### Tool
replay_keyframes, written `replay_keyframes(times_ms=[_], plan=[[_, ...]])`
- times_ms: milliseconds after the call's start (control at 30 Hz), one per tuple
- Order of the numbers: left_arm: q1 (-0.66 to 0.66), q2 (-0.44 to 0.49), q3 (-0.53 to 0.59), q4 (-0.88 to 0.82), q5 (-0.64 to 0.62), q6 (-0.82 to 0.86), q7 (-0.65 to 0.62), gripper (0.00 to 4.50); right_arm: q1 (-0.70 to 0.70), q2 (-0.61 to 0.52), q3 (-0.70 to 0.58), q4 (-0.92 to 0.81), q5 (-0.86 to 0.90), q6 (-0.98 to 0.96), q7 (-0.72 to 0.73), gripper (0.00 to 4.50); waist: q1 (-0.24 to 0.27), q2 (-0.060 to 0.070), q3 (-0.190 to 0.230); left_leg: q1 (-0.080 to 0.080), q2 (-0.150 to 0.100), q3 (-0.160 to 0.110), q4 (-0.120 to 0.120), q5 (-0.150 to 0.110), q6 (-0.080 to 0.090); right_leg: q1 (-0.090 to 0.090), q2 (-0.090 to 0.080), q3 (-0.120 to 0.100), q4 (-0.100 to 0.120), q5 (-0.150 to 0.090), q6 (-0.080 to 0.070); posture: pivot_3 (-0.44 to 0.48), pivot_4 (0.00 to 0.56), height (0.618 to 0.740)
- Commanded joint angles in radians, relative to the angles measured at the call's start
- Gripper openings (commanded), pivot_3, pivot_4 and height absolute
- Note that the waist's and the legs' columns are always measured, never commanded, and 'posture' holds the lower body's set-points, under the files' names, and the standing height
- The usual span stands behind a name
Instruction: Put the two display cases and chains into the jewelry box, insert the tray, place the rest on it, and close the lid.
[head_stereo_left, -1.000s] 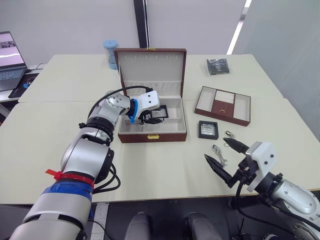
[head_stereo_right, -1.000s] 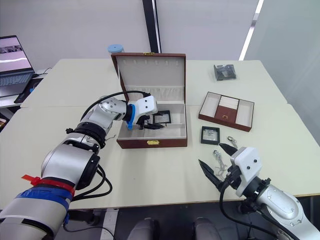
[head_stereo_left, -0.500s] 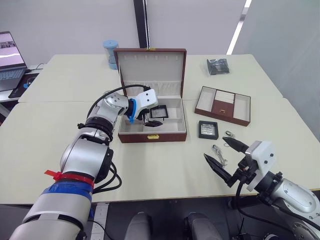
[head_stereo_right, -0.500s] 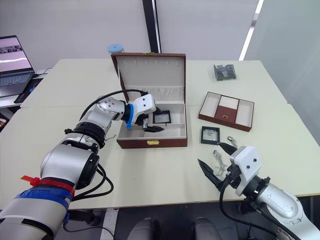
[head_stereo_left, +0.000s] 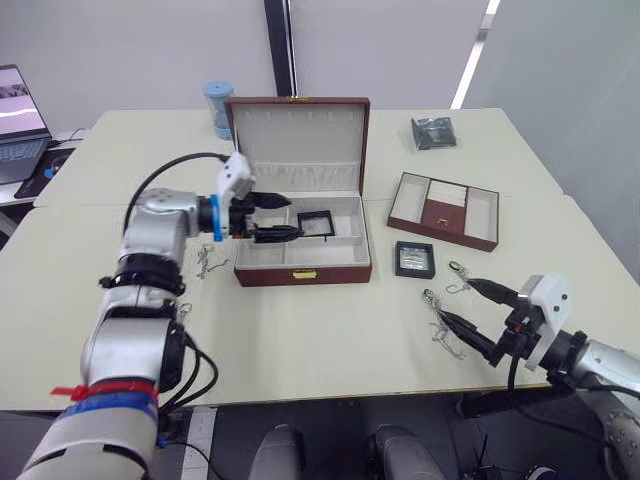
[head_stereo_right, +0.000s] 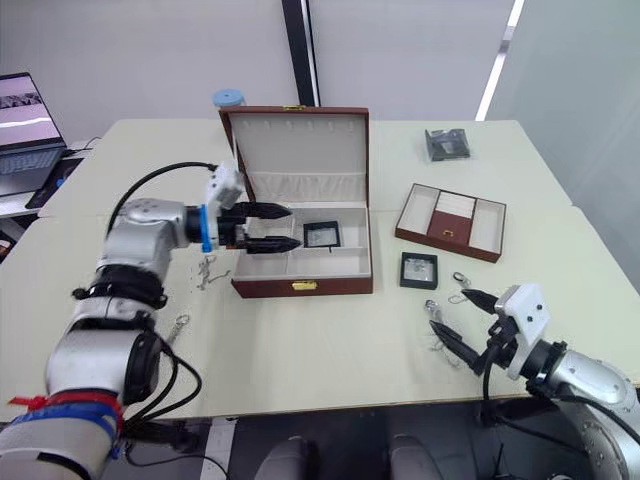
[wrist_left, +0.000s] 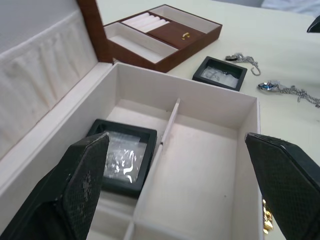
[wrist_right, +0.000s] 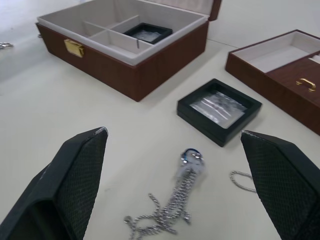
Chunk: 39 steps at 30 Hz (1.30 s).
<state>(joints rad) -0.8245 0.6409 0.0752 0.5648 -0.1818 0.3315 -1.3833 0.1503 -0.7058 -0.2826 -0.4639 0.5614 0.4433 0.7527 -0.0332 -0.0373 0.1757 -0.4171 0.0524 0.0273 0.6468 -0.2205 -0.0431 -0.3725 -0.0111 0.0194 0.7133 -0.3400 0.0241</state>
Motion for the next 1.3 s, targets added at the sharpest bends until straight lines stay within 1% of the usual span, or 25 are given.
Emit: replay_keyframes(times_ms=[33, 100, 200, 300, 367, 433, 500, 633, 767, 933, 1300], plan=[[0.149, 0.086, 0.108, -0.304, -0.102, 0.189, 0.076, 4.47, -0.042, -0.047, -0.073, 0.123, 0.001, -0.051, 0.077, 4.5, -0.001, 0.0, 0.0, 0.0, 0.0, 0.001, 0.0, 0.0, 0.0, 0.0, -0.001, 0.001, 0.0, 0.0, 0.0, 0.0, 0.15, 0.74], [0.253, 0.127, 0.187, -0.417, -0.151, 0.272, 0.135, 4.47, -0.073, -0.07, -0.078, 0.205, -0.005, -0.064, 0.113, 4.5, 0.004, 0.0, 0.0, 0.0, 0.0, -0.001, 0.0, 0.0, 0.0, 0.001, -0.005, 0.001, 0.0, 0.0, 0.0, 0.0, 0.15, 0.74], [0.413, 0.167, 0.318, -0.534, -0.207, 0.353, 0.21, 4.47, -0.121, -0.089, -0.064, 0.312, -0.026, -0.089, 0.157, 4.5, 0.004, 0.0, 0.0, 0.001, 0.0, -0.002, 0.0, 0.0, 0.0, 0.001, -0.006, 0.0, 0.0, 0.0, 0.0, 0.0, 0.15, 0.74], [0.541, 0.184, 0.41, -0.617, -0.24, 0.395, 0.268, 4.47, -0.154, -0.097, -0.053, 0.38, -0.048, -0.11, 0.188, 4.5, 0.004, 0.0, 0.0, 0.001, -0.002, -0.002, 0.0, 0.0, 0.0, 0.002, -0.007, 0.0, 0.0, 0.0, 0.0, 0.0, 0.15, 0.74], [0.65, 0.193, 0.496, -0.66, -0.248, 0.406, 0.305, 4.47, -0.18, -0.111, -0.051, 0.444, -0.069, -0.126, 0.209, 4.5, 0.004, 0.0, 0.0, 0.001, -0.003, -0.002, 0.0, 0.0, 0.0, 0.002, -0.008, 0.0, 0.0, 0.0, 0.0, 0.0, 0.15, 0.74], [0.742, 0.201, 0.567, -0.674, -0.239, 0.393, 0.337, 4.47, -0.203, -0.125, -0.057, 0.502, -0.083, -0.136, 0.227, 4.5, 0.004, 0.0, 0.0, 0.001, -0.004, -0.002, 0.0, 0.0, 0.0, 0.002, -0.009, 0.0, 0.0, 0.0, 0.0, 0.0, 0.15, 0.74], [0.822, 0.211, 0.614, -0.664, -0.223, 0.358, 0.355, 4.47, -0.218, -0.139, -0.058, 0.544, -0.093, -0.143, 0.241, 4.5, 0.003, 0.0, 0.0, 0.001, -0.003, -0.002, 0.0, 0.0, 0.0, 0.002, -0.009, 0.0, 0.0, 0.0, 0.0, 0.0, 0.15, 0.74], [0.939, 0.214, 0.698, -0.64, -0.216, 0.31, 0.382, 4.47, -0.246, -0.172, -0.055, 0.626, -0.128, -0.173, 0.259, 4.5, 0.005, 0.0, 0.0, 0.002, -0.003, -0.002, -0.001, 0.0, 0.0, 0.003, -0.009, 0.0, 0.0, 0.0, 0.0, 0.0, 0.15, 0.74], [0.998, 0.213, 0.734, -0.594, -0.206, 0.249, 0.414, 4.47, -0.262, -0.193, -0.053, 0.68, -0.16, -0.197, 0.262, 4.5, 0.004, 0.0, 0.0, 0.002, -0.004, -0.001, -0.001, 0.0, 0.001, 0.002, -0.01, 0.0, -0.001, 0.0, 0.0, 0.0, 0.15, 0.74], [1.03, 0.222, 0.726, -0.526, -0.185, 0.171, 0.44, 4.47, -0.259, -0.193, -0.052, 0.696, -0.171, -0.217, 0.268, 4.5, 0.003, 0.0, 0.0, 0.002, -0.003, -0.001, -0.001, 0.0, 0.001, 0.002, -0.01, 0.0, -0.001, 0.0, 0.0, 0.0, 0.15, 0.74], [1.006, 0.247, 0.669, -0.468, -0.19, 0.125, 0.446, 4.47, -0.236, -0.176, -0.075, 0.646, -0.149, -0.19, 0.265, 4.5, 0.003, 0.0, 0.0, 0.002, -0.003, -0.001, -0.001, 0.0, 0.0, 0.002, -0.01, 0.0, -0.001, 0.0, 0.0, 0.0, 0.15, 0.74]])
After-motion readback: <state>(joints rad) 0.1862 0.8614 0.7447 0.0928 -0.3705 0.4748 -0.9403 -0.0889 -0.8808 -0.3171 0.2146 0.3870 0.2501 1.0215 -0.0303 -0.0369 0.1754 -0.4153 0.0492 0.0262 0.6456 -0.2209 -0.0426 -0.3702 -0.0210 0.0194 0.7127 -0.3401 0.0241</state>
